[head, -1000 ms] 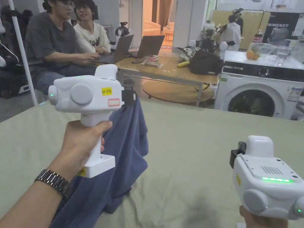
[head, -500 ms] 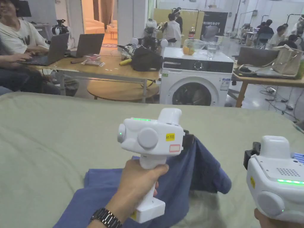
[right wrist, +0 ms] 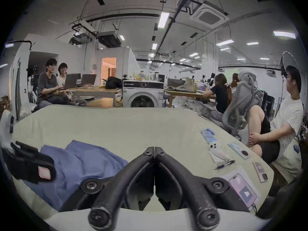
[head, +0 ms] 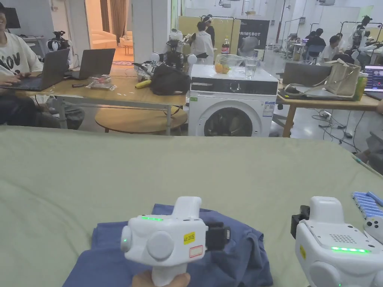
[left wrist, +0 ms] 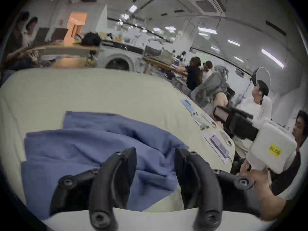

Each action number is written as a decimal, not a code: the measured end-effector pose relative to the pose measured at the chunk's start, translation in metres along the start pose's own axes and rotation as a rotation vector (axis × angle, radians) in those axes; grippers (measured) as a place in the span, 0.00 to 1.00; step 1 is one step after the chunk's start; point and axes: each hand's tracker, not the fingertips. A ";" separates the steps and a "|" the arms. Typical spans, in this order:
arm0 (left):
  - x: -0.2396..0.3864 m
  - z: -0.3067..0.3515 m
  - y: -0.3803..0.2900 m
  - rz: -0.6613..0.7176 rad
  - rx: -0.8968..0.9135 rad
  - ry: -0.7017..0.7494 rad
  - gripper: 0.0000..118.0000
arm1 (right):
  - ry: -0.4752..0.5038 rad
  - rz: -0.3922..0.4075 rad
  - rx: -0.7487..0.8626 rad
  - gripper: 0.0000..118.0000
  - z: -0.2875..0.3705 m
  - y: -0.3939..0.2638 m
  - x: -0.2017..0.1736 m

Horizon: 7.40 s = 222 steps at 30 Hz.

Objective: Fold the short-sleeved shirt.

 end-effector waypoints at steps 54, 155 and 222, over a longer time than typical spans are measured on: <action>-0.226 0.038 0.046 0.156 -0.122 0.477 0.01 | 0.298 0.195 -0.627 0.50 -0.222 0.003 -0.071; -0.190 0.244 -0.062 0.194 -0.131 0.556 0.01 | 0.050 0.155 -0.373 0.00 0.049 -0.020 0.028; -0.216 0.198 -0.122 0.268 -0.419 0.625 0.04 | 0.111 0.059 -0.233 0.00 0.068 -0.063 -0.037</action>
